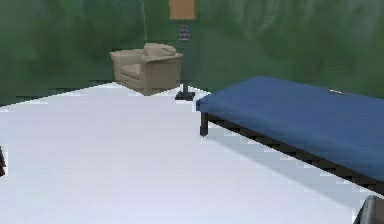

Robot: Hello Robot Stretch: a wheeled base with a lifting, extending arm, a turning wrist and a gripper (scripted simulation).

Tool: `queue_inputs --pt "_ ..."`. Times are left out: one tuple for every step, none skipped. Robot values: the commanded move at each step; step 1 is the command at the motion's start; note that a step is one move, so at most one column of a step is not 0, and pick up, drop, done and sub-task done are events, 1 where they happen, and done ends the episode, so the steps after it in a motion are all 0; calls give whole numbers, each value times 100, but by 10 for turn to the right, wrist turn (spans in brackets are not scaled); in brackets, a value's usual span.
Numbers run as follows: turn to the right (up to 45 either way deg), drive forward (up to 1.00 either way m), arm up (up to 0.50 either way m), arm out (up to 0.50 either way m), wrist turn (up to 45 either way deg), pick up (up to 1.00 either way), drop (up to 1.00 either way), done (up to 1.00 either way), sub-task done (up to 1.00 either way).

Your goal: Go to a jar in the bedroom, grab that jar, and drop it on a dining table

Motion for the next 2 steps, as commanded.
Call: queue_inputs --pt "-210 0 0 0 0 0 0 0 0" --pt "0 0 50 0 0 0 0 0 0"
